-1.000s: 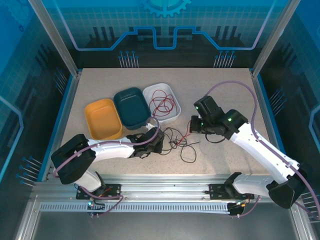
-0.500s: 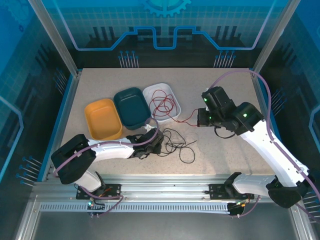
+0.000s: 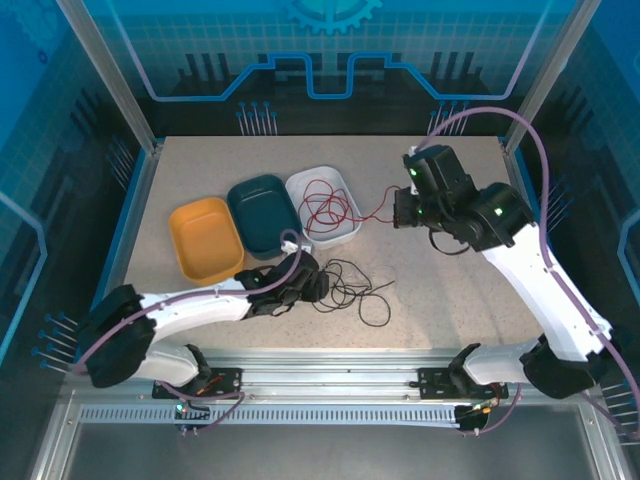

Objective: Untangle the cables

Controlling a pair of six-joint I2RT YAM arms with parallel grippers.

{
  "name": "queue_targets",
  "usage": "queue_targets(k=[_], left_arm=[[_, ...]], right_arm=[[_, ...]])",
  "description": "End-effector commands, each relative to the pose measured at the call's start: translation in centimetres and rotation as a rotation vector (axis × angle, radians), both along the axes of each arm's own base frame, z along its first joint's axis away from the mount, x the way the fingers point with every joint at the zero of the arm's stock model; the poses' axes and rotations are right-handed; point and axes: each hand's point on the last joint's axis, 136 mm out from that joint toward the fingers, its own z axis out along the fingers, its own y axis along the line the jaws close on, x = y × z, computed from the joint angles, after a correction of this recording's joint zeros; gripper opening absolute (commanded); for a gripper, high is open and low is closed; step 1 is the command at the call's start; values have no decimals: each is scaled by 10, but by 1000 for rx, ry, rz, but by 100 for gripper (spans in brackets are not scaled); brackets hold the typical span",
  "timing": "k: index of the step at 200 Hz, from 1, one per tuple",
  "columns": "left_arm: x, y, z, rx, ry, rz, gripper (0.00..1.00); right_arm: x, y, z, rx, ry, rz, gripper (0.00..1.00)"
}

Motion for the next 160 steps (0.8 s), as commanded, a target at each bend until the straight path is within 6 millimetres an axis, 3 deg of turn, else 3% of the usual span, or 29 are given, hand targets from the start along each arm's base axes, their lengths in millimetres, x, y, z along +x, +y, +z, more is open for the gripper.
queue_targets(k=[1,27,48,87,132,160], left_arm=[[-3,23,18,13,-35,56,64],[-7,47,40,9,-98,121,80],[-9,69,57,20,-154,175,99],[-6,101,75,8,-217,266,99],[-5,126,74,54,-221,320,99],[-5,129,68,49,-209,321,99]], right_arm=[[29,4,10,-33,-64,-35,0],[59,17,4,-52,-77,-70,0],[83,31,-4,-38,-75,-80,0],[127,54,-24,-36,-72,-136,0],[168,76,-57,-36,-34,-201,0],[185,86,-77,-35,-14,-236,0]])
